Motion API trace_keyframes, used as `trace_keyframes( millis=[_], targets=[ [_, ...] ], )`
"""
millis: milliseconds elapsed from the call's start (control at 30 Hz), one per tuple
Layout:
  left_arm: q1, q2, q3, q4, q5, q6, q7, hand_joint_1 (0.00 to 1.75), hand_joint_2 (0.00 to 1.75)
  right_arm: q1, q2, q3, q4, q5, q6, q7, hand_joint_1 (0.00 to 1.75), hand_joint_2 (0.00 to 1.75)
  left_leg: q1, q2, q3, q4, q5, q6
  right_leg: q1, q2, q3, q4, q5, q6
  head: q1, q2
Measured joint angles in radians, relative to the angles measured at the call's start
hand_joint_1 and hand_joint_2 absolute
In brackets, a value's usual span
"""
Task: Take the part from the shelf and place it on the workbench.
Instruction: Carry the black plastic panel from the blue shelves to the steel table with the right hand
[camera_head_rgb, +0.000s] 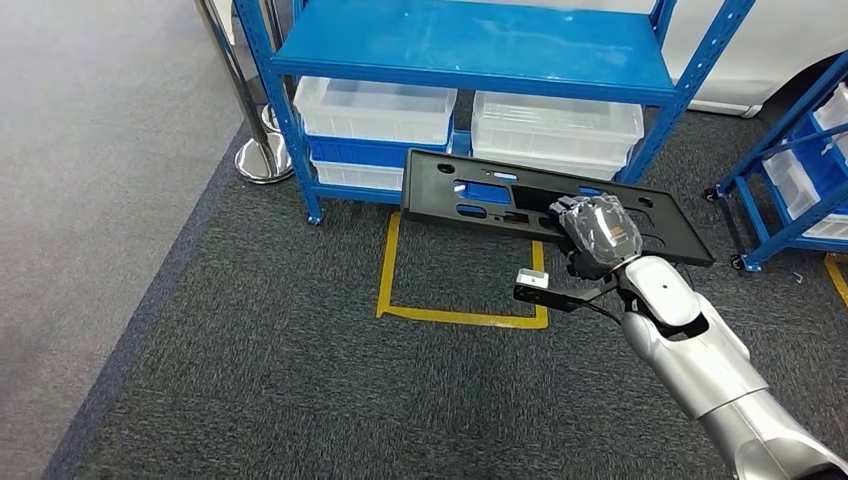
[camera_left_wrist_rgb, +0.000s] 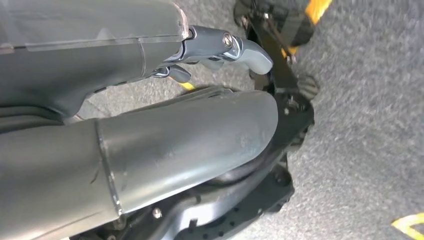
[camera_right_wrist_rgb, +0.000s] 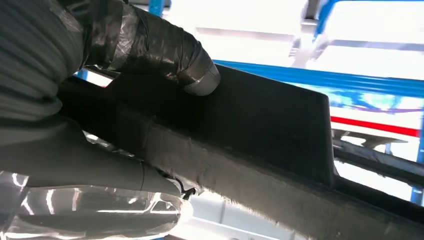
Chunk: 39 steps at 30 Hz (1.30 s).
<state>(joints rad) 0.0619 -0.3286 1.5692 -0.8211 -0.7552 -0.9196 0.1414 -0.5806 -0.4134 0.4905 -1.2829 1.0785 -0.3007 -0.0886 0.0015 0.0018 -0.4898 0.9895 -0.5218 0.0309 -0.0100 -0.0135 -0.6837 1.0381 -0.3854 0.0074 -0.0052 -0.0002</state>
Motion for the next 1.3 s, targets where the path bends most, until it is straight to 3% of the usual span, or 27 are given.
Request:
trace_keyframes(
  millis=[33,100,167,200,233,300,367,467,533,600,667,700,733,800,833,900,933,967,1033,1067,1133,1200,1233,1300],
  targets=[
    [0.001,-0.002,0.000,-0.004,0.004,0.002,-0.001,0.00,0.00,-0.001,0.000,0.000,0.000,-0.002,0.001,0.000,1.75,1.75,0.003,0.002,-0.004,-0.006,0.012,0.008,-0.001,0.003,-0.008,0.016,-0.017,0.005,0.001,0.000],
    [0.001,-0.006,0.000,-0.008,0.011,0.006,-0.001,0.00,0.00,-0.001,-0.001,0.000,0.002,-0.003,0.002,0.003,1.75,1.75,0.007,0.005,-0.015,-0.012,0.032,0.017,-0.005,0.009,-0.042,0.110,-0.088,0.014,0.002,0.000],
    [0.001,-0.009,0.000,-0.009,0.016,0.008,-0.001,0.00,0.00,-0.001,-0.001,0.001,0.004,-0.004,0.004,0.005,1.75,1.75,0.007,0.006,-0.032,-0.009,0.043,0.017,-0.011,0.011,-0.079,0.233,-0.153,0.023,0.002,0.000],
    [0.001,-0.011,0.000,-0.009,0.017,0.008,-0.001,0.00,0.00,0.000,-0.001,0.002,0.006,-0.004,0.005,0.005,1.75,1.75,0.008,0.006,-0.040,-0.006,0.047,0.015,-0.014,0.011,-0.079,0.260,-0.162,0.028,0.001,0.000],
    [0.001,-0.013,0.000,-0.009,0.018,0.008,-0.001,0.00,0.00,0.000,-0.001,0.002,0.007,-0.004,0.006,0.005,1.75,1.75,0.009,0.006,-0.047,-0.001,0.049,0.014,-0.018,0.010,-0.059,0.247,-0.152,0.031,0.001,0.000],
    [0.001,-0.016,0.000,-0.009,0.019,0.009,-0.001,0.00,0.00,-0.001,-0.001,0.003,0.007,-0.004,0.006,0.006,1.75,1.75,0.013,0.006,-0.057,0.011,0.048,0.007,-0.025,0.010,0.026,0.126,-0.108,0.038,0.001,0.000],
    [0.000,-0.018,0.000,-0.012,0.021,0.009,-0.001,0.00,0.00,-0.005,-0.001,0.003,0.008,-0.004,0.007,0.006,1.75,1.75,0.012,0.005,-0.068,0.025,0.046,-0.005,-0.023,0.010,0.086,0.021,-0.089,0.036,0.001,0.000],
    [0.001,-0.020,0.000,-0.015,0.029,0.009,0.003,0.00,0.00,-0.005,-0.001,0.004,0.009,-0.006,0.009,0.008,1.75,1.75,0.009,0.006,-0.081,0.033,0.050,-0.021,-0.016,0.013,0.086,0.004,-0.093,0.017,0.001,0.000],
    [0.001,-0.020,0.000,-0.016,0.034,0.008,0.005,0.00,0.00,-0.006,-0.001,0.004,0.009,-0.009,0.011,0.010,1.75,1.75,0.010,0.006,-0.091,0.053,0.032,-0.030,-0.018,0.015,0.083,0.001,-0.087,0.002,0.001,0.000],
    [0.001,-0.020,0.000,-0.017,0.038,0.008,0.008,0.00,0.00,-0.010,-0.001,0.004,0.009,-0.011,0.012,0.011,1.75,1.75,0.012,0.006,-0.127,0.142,-0.027,-0.035,-0.018,0.018,0.081,-0.002,-0.080,-0.011,0.001,0.000],
    [0.001,-0.020,0.000,-0.017,0.041,0.008,0.011,0.00,0.00,-0.011,-0.001,0.004,0.010,-0.012,0.015,0.011,1.75,1.75,0.012,0.005,-0.183,0.275,-0.087,-0.034,-0.013,0.025,0.075,-0.001,-0.076,-0.019,0.001,0.000],
    [0.001,-0.020,0.000,-0.017,0.044,0.008,0.013,0.00,0.00,-0.011,-0.001,0.004,0.011,-0.013,0.018,0.011,1.75,1.75,0.011,0.005,-0.198,0.314,-0.096,-0.033,-0.011,0.030,0.072,0.000,-0.074,-0.020,0.001,0.000],
    [0.002,-0.020,0.000,-0.017,0.047,0.008,0.015,0.00,0.00,-0.011,-0.001,0.004,0.012,-0.015,0.021,0.012,1.75,1.75,0.011,0.004,-0.196,0.317,-0.085,-0.030,-0.008,0.037,0.070,0.002,-0.073,-0.021,0.001,0.000],
    [0.002,-0.020,0.000,-0.017,0.053,0.008,0.016,0.00,0.00,-0.012,-0.001,0.004,0.014,-0.018,0.026,0.012,1.75,1.75,0.010,-0.013,-0.141,0.215,-0.023,-0.018,-0.005,0.054,0.068,0.006,-0.071,-0.020,0.001,0.000],
    [0.003,-0.020,0.000,-0.018,0.055,0.008,0.017,0.00,0.00,-0.014,-0.001,0.004,0.014,-0.020,0.027,0.012,1.75,1.75,0.010,-0.038,-0.108,0.150,0.003,-0.010,-0.004,0.062,0.065,0.009,-0.070,-0.017,0.001,0.000],
    [0.005,-0.020,0.002,-0.021,0.058,0.007,0.017,0.00,0.00,-0.019,0.000,0.004,0.014,-0.023,0.028,0.012,1.75,1.75,0.009,-0.076,-0.068,0.064,0.025,-0.004,-0.006,0.081,0.055,0.014,-0.064,-0.008,0.002,0.000],
    [0.006,-0.020,0.002,-0.023,0.060,0.007,0.018,0.00,0.00,-0.021,0.000,0.004,0.015,-0.023,0.029,0.012,1.75,1.75,0.008,-0.082,-0.065,0.054,0.023,-0.004,-0.009,0.091,0.048,0.014,-0.059,0.001,0.001,0.000],
    [0.007,-0.021,0.003,-0.023,0.062,0.006,0.019,0.00,0.00,-0.021,-0.001,0.004,0.015,-0.024,0.029,0.013,1.75,1.75,0.007,-0.072,-0.064,0.046,0.026,-0.005,-0.011,0.103,0.043,0.012,-0.053,0.010,0.001,0.000],
    [0.006,-0.021,0.003,-0.024,0.064,0.006,0.020,0.00,0.00,-0.021,-0.004,0.003,0.015,-0.024,0.029,0.013,1.75,1.75,0.011,-0.048,-0.064,0.031,0.039,0.003,-0.013,0.089,0.033,0.019,-0.058,0.022,0.002,0.000],
    [0.005,-0.022,0.003,-0.025,0.065,0.007,0.020,0.00,0.00,-0.023,-0.006,0.002,0.015,-0.024,0.029,0.013,1.75,1.75,0.013,-0.034,-0.064,0.024,0.046,0.008,-0.012,0.069,0.021,0.043,-0.077,0.026,0.003,0.000],
    [0.006,-0.023,0.003,-0.025,0.065,0.007,0.021,0.00,0.00,-0.029,-0.008,0.002,0.015,-0.024,0.029,0.013,1.75,1.75,0.014,-0.009,-0.067,0.019,0.052,0.015,-0.013,0.029,-0.023,0.146,-0.142,0.034,0.005,0.000],
    [0.006,-0.023,0.003,-0.025,0.067,0.011,0.020,0.00,0.00,-0.029,-0.009,0.002,0.015,-0.024,0.030,0.013,1.75,1.75,0.014,0.018,-0.073,0.022,0.053,0.016,-0.017,0.020,-0.059,0.246,-0.182,0.044,0.005,0.000],
    [0.005,-0.023,0.003,-0.025,0.068,0.013,0.019,0.00,0.00,-0.028,-0.009,0.001,0.015,-0.024,0.030,0.013,1.75,1.75,0.014,0.031,-0.074,0.024,0.053,0.015,-0.019,0.017,-0.055,0.253,-0.177,0.047,0.005,0.000],
    [0.003,-0.025,0.003,-0.025,0.070,0.020,0.017,0.00,0.00,-0.028,-0.010,-0.001,0.014,-0.024,0.031,0.013,1.75,1.75,0.014,0.054,-0.076,0.028,0.051,0.013,-0.022,0.000,0.008,0.160,-0.127,0.050,0.005,0.000]
  ],
)
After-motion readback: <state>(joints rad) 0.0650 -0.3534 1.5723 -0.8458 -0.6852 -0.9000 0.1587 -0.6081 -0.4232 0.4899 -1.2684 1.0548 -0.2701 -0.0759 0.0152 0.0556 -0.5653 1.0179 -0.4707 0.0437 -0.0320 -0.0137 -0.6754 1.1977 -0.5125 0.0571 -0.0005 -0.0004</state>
